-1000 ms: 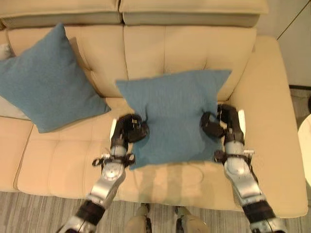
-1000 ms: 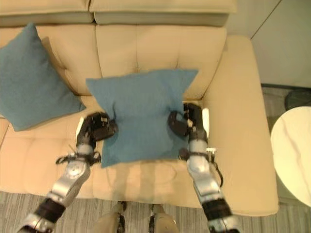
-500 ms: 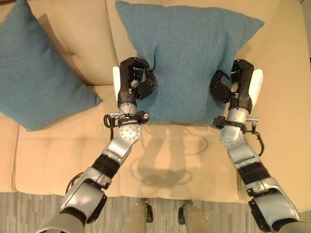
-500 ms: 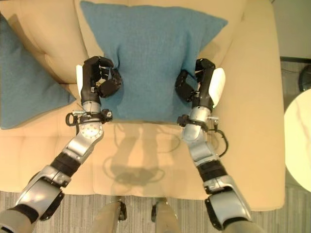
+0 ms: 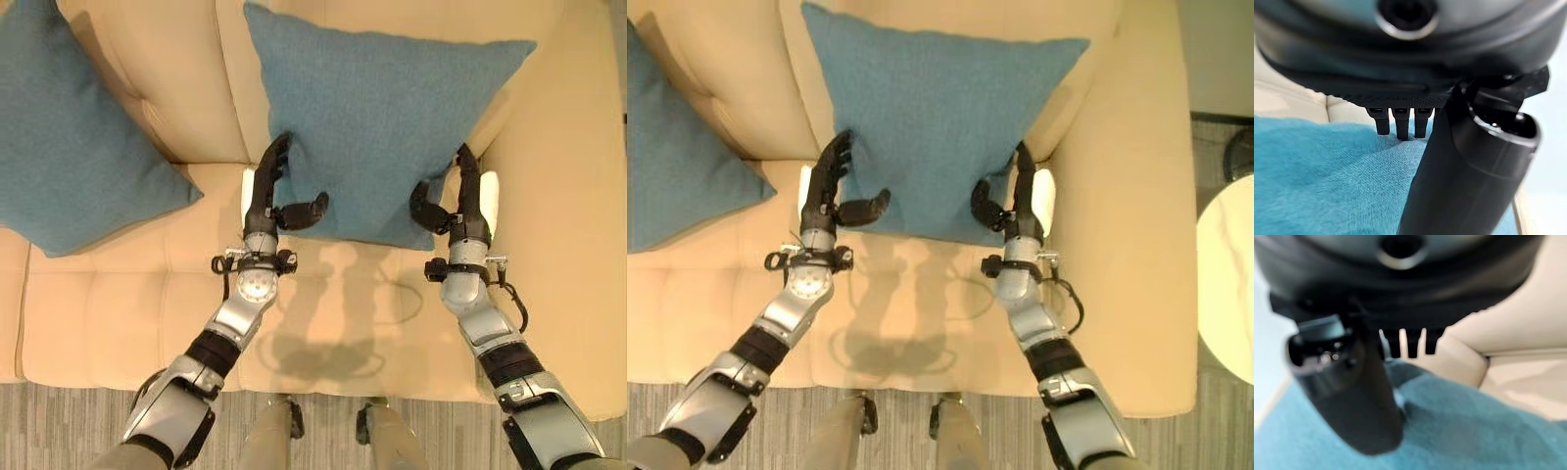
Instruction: Pick up all the scattered cushions and arrange them neatly on the sofa.
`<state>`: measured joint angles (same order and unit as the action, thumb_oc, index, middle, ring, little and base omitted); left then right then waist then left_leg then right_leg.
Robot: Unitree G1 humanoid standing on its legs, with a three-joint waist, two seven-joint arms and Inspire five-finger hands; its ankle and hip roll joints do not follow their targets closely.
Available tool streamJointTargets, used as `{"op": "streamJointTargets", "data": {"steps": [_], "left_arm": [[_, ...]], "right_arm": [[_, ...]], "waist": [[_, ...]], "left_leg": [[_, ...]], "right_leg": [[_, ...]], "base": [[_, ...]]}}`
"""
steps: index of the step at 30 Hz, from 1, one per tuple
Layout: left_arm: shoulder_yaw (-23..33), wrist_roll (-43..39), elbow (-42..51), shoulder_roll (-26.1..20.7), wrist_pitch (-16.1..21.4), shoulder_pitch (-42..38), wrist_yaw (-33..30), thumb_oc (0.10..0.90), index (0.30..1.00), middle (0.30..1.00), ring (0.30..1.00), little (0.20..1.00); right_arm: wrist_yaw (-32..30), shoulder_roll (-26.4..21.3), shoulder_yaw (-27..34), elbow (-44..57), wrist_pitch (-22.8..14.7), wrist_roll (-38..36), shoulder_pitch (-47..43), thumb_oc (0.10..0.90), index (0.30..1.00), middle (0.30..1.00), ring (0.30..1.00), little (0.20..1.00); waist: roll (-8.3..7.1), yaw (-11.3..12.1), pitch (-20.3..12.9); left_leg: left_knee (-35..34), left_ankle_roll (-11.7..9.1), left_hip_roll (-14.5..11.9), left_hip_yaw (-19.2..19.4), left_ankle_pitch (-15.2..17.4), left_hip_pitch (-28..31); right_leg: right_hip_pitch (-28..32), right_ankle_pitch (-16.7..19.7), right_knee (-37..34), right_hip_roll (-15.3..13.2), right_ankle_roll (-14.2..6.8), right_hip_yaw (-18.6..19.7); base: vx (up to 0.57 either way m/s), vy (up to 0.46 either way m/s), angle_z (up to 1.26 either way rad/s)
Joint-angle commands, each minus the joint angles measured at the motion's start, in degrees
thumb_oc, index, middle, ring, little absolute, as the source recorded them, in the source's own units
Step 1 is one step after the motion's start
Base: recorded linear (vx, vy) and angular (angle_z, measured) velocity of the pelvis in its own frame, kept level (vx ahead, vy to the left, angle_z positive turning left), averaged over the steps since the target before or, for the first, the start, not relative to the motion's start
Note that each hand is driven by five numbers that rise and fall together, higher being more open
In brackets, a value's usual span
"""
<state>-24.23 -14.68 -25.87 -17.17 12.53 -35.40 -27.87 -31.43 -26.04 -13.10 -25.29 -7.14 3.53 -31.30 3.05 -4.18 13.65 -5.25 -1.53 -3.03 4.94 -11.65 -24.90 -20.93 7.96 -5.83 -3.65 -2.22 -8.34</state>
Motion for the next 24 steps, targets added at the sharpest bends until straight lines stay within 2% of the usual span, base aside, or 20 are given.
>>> {"op": "streamJointTargets", "data": {"steps": [1, 6, 7, 8, 11, 14, 16, 19, 20, 23, 24], "left_arm": [[2.0, -0.3, 2.8, 0.8, 6.7, 0.3, 0.8, 0.800, 0.900, 0.900, 0.900, 0.900], [7.9, -1.8, 9.1, -1.5, 7.4, 8.1, 2.6, 0.800, 0.900, 0.900, 0.900, 0.900], [10.6, -2.1, 11.3, -2.1, 7.6, 12.4, 3.7, 0.800, 0.900, 0.900, 0.900, 0.900], [10.6, -2.1, 11.4, -2.2, 7.6, 12.5, 3.7, 0.800, 0.900, 0.900, 0.900, 0.900], [15.7, -1.6, 13.5, -3.2, 7.3, 22.0, 6.5, 0.800, 0.900, 0.900, 0.900, 0.900], [17.5, -1.3, 13.6, -3.3, 6.9, 26.3, 7.6, 0.800, 0.900, 0.900, 0.900, 0.900], [19.9, -1.8, 12.8, -2.2, 6.0, 33.5, 9.8, 0.800, 0.900, 0.900, 0.900, 0.900], [20.5, -2.1, 10.0, -1.1, 4.9, 40.0, 12.5, 0.800, 0.900, 0.900, 0.900, 0.900], [20.5, -3.4, 7.2, 0.7, 4.0, 43.4, 14.1, 0.800, 0.900, 0.900, 0.900, 0.900], [19.8, -4.4, 5.0, 2.4, 3.0, 47.0, 15.7, 0.800, 0.900, 0.900, 0.900, 0.900], [18.7, -4.7, 4.4, 2.5, 2.7, 47.0, 15.9, 0.800, 0.900, 0.900, 0.900, 0.900]], "right_arm": [[0.6, -0.9, 0.8, 5.3, -6.0, 0.0, 1.9, 0.800, 0.900, 0.900, 0.900, 0.900], [4.7, -3.2, 5.2, 10.6, -6.0, -0.9, 9.9, 0.800, 0.900, 0.900, 0.900, 0.900], [6.3, -3.7, 7.2, 12.0, -6.2, -1.0, 13.8, 0.800, 0.900, 0.900, 0.900, 0.900], [6.3, -3.6, 7.3, 12.1, -6.1, -1.0, 13.9, 0.800, 0.900, 0.900, 0.900, 0.900], [9.8, -3.4, 10.6, 13.9, -6.6, -0.6, 22.6, 0.800, 0.900, 0.900, 0.900, 0.900], [11.4, -2.7, 11.6, 14.1, -6.8, -0.5, 26.2, 0.800, 0.900, 0.900, 0.900, 0.900], [13.8, -1.1, 12.5, 13.9, -6.7, -0.1, 32.1, 0.800, 0.900, 0.900, 0.900, 0.900], [15.9, 0.8, 12.4, 12.5, -6.5, 0.0, 36.9, 0.800, 0.900, 0.900, 0.900, 0.900], [16.6, 2.3, 12.1, 11.1, -6.3, -0.3, 38.9, 0.800, 0.900, 0.900, 0.900, 0.900], [16.7, 4.1, 11.8, 9.6, -6.2, -0.9, 39.8, 0.800, 0.900, 0.900, 0.900, 0.900], [15.9, 4.9, 11.3, 8.0, -6.0, -2.0, 38.7, 0.800, 0.900, 0.900, 0.900, 0.900]], "waist": [[-1.63, 1.1, -12.1], [-2.10, 1.2, -12.3], [-2.37, 1.4, -12.1], [-2.38, 1.3, -12.2], [-2.60, 1.7, -11.9], [-2.57, 2.0, -11.8], [-2.48, 2.6, -11.5], [-2.35, 3.3, -11.1], [-2.15, 3.7, -10.6], [-2.10, 4.6, -9.5], [-3.06, 4.8, -7.2]], "left_leg": [[0.3, -4.4, -0.7, 0.9, 4.4, 1.0], [0.3, -4.6, -1.1, 0.9, 4.6, 3.8], [0.3, -4.8, -1.4, 1.0, 5.0, 5.6], [0.3, -4.8, -1.4, 1.0, 4.7, 5.4], [0.3, -5.0, -1.8, 1.1, 4.9, 8.6], [0.3, -5.1, -1.9, 1.2, 5.0, 10.2], [0.3, -5.2, -2.2, 1.1, 4.9, 12.1], [0.3, -5.4, -2.5, 0.7, 4.5, 13.6], [0.3, -5.4, -2.5, 0.5, 4.0, 14.3], [0.9, -5.0, -2.1, -0.2, 3.3, 14.6], [7.5, -4.8, -1.3, 0.2, 5.5, 11.2]], "right_leg": [[-1.4, -4.2, 0.8, 0.4, -5.5, -0.5], [1.6, -4.8, 0.8, 0.6, -5.4, -0.6], [3.6, -5.5, 0.8, 0.8, -5.3, -0.8], [3.5, -5.3, 0.8, 0.8, -5.3, -0.8], [6.9, -6.4, 0.8, 1.2, -5.2, -1.3], [8.7, -6.9, 0.8, 1.3, -5.1, -1.6], [11.1, -7.6, 0.8, 1.6, -4.9, -2.2], [13.4, -8.5, 0.8, 1.9, -4.8, -3.0], [14.5, -9.3, 0.8, 2.1, -4.6, -3.6], [15.7, -9.8, 0.8, 2.0, -4.4, -4.3], [15.5, -9.2, 0.8, 0.6, -3.8, -5.2]], "base": [[0.04, -0.019, 0.15], [0.04, -0.028, 0.01], [0.05, -0.046, 0.07], [0.08, -0.074, 0.17], [0.05, -0.066, 0.20], [0.03, -0.049, 0.08], [0.00, -0.100, 0.12], [-0.03, -0.092, 0.17], [-0.05, -0.070, 0.21], [-0.18, -0.062, 0.38], [-0.32, -0.026, 0.58]]}}
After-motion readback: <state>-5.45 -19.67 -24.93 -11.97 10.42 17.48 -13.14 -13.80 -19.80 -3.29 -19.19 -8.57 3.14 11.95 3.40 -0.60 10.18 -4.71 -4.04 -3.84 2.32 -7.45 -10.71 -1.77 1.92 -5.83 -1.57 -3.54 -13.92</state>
